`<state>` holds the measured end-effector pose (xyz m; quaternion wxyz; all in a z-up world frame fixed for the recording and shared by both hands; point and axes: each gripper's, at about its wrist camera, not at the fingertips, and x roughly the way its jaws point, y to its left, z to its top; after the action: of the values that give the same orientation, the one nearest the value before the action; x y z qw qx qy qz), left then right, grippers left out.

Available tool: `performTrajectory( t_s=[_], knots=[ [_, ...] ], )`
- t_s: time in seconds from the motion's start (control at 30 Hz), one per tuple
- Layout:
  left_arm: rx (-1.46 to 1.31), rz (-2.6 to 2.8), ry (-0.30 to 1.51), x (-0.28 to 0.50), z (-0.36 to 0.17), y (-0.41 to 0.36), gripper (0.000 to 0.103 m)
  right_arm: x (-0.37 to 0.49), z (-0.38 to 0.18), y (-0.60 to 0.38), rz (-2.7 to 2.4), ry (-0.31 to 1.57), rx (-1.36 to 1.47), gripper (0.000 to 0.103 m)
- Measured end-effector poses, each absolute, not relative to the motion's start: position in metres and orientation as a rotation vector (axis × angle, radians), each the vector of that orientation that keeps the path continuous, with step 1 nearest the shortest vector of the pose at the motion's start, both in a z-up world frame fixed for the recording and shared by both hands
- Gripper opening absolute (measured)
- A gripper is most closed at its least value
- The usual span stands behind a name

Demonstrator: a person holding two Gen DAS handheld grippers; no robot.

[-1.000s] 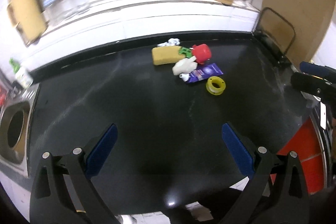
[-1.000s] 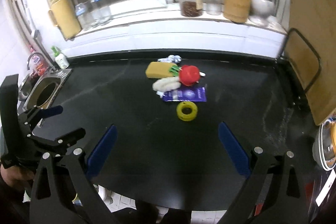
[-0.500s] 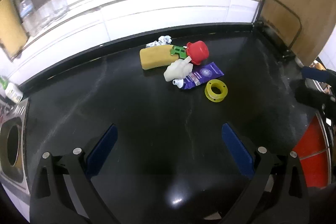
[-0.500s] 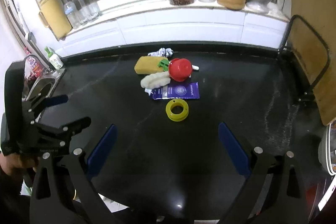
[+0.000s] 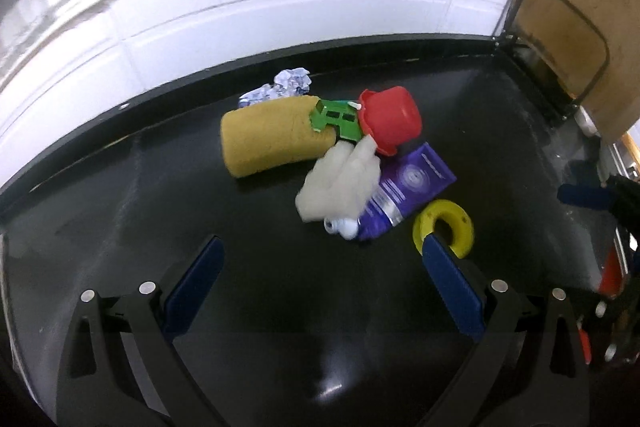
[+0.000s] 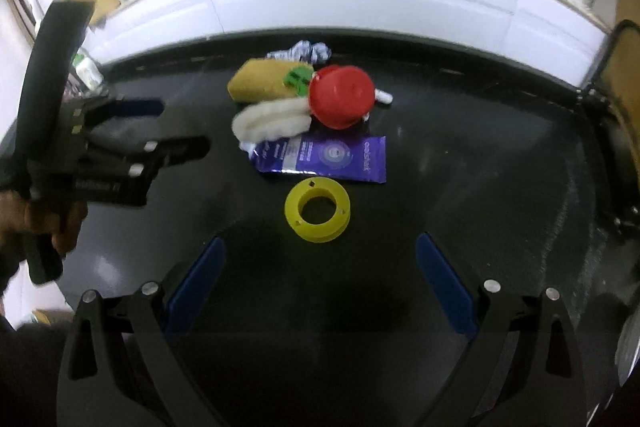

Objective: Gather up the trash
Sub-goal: 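Grasp the white foam piece with the left tool while the right tool grasps the yellow tape roll, then carry the foam and tape roll to the floor bin and open both tools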

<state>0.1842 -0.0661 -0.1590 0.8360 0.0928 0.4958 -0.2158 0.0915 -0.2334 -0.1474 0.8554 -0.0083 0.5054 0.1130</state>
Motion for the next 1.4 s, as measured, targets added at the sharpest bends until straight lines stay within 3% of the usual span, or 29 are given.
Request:
performTrajectory(
  t_s=[0.43, 0.53, 0.57, 0.6, 0.63, 0.77, 1.4],
  knots=[
    [0.212, -0.51, 1.13, 0.256, -0.215, -0.093, 0.092, 0.145, -0.219, -0.23, 0.289, 1.204, -0.008, 0.076],
    [0.188, -0.545, 1.132, 0.256, -0.22, -0.095, 0.08, 0.149, -0.222, -0.224, 0.286, 1.194, -0.044, 0.068],
    [0.193, -0.554, 1.137, 0.255, -0.222, -0.097, 0.071, 0.15, -0.221, -0.223, 0.282, 1.189, -0.059, 0.058],
    [0.191, -0.567, 1.142, 0.254, -0.223, -0.099, 0.065, 0.15, -0.22, -0.222, 0.281, 1.183, -0.068, 0.055],
    [0.188, -0.579, 1.146, 0.253, -0.223, -0.101, 0.049, 0.15, -0.22, -0.222, 0.282, 1.186, -0.069, 0.055],
    [0.193, -0.575, 1.128, 0.242, -0.214, -0.106, 0.036, 0.143, -0.215, -0.223, 0.288, 1.177, -0.075, 0.055],
    [0.12, -0.399, 1.044, 0.11, -0.125, -0.044, 0.033, 0.075, -0.126, -0.219, 0.305, 0.987, -0.076, 0.055]
  ],
)
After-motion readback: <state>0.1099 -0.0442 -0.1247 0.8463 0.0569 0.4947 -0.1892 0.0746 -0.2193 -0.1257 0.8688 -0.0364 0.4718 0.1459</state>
